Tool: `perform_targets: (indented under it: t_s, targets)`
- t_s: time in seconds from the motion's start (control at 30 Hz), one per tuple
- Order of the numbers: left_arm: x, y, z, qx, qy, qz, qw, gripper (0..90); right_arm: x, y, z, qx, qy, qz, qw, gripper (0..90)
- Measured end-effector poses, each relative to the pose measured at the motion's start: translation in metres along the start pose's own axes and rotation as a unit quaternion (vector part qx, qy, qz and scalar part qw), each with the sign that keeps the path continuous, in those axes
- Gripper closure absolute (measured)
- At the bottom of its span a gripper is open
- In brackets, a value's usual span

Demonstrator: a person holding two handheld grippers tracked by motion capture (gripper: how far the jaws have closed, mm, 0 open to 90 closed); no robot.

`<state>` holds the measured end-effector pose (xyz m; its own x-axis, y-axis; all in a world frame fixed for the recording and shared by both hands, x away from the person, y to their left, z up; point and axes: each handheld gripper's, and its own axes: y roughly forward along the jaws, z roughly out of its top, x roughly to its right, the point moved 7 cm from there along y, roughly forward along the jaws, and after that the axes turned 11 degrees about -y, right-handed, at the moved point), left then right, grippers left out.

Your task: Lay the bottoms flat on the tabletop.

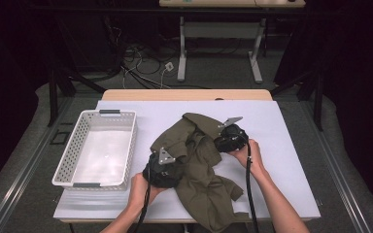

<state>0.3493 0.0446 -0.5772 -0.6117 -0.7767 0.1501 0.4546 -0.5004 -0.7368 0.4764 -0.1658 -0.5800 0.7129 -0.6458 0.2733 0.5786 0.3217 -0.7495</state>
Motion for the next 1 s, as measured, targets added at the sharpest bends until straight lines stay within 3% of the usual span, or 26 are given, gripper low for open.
perform_targets:
  t_s: [0.1, 0.2, 0.37, 0.5, 0.63, 0.8, 1.0]
  targets:
    - [0.003, 0.009, -0.002, -0.012, -0.003, -0.006, 0.9999, 27.0, -0.001, 0.002, 0.002, -0.005, 0.001, 0.001, 1.0, 38.2]
    - [0.003, 0.018, -0.003, -0.01, 0.005, 0.01, 0.9999, 30.9, -0.002, 0.006, 0.001, -0.005, -0.004, 0.007, 1.0, 45.6]
    - [-0.002, 0.027, -0.004, 0.01, 0.009, 0.028, 0.9995, 52.8, -0.002, 0.014, 0.0, 0.003, -0.003, 0.017, 0.9999, 58.5]
    - [-0.008, 0.032, -0.007, 0.031, 0.009, 0.039, 0.9987, 74.1, -0.002, 0.015, -0.002, -0.002, 0.01, 0.008, 0.9999, 74.3]
    - [-0.008, 0.034, -0.005, 0.037, 0.021, 0.041, 0.9982, 85.8, -0.003, 0.017, -0.004, 0.0, 0.012, 0.011, 0.9999, 88.0]
    - [-0.011, 0.026, -0.002, 0.047, 0.024, 0.039, 0.9978, 88.2, -0.004, 0.013, -0.007, -0.01, 0.008, 0.011, 0.9999, 89.9]
    - [-0.022, 0.014, 0.004, 0.062, 0.011, 0.046, 0.9969, 88.3, -0.005, -0.002, -0.016, -0.026, 0.01, 0.008, 0.9996, 90.0]
